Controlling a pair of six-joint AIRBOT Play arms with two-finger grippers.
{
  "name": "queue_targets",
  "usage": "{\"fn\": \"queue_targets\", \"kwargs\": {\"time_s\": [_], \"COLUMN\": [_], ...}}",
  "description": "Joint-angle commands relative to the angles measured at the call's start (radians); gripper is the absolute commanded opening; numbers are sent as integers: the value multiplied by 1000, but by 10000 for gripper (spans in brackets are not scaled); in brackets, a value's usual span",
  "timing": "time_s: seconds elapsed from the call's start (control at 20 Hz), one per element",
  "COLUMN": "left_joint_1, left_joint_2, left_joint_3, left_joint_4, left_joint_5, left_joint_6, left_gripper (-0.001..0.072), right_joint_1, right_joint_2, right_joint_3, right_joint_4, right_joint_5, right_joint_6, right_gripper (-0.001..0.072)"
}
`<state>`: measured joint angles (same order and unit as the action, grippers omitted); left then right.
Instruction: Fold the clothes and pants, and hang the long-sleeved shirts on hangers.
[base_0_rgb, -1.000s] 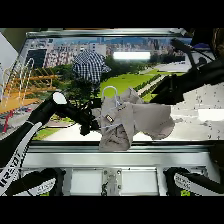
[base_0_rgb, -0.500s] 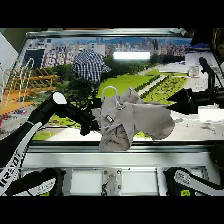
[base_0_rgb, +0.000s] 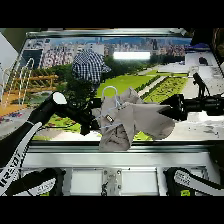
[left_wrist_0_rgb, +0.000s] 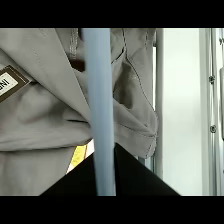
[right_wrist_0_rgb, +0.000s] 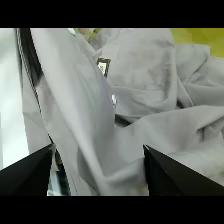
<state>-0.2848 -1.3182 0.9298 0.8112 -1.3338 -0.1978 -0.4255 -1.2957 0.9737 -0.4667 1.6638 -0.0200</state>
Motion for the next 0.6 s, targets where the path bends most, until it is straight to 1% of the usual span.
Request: {"fn": "queue_targets", "kwargs": {"time_s": [0.0,0.25,0.55], "left_joint_1": [0,0,0], "left_joint_2": [-1,0,-1], "left_joint_3": [1,1,1], "left_joint_4": [1,1,1], "left_joint_5": [2,0,1], "left_joint_6": [0,0,0], "left_gripper": [13,13,13], "right_joint_1": [49,110,132], "right_joint_2": [-31,-66,-66], "right_joint_3": [-11,-11,-11], "right_joint_4": [38,71,71], "right_joint_5": [-9,-6,-6], "right_joint_6": [-26,-25,-18], "right_gripper": [612,613,612]}}
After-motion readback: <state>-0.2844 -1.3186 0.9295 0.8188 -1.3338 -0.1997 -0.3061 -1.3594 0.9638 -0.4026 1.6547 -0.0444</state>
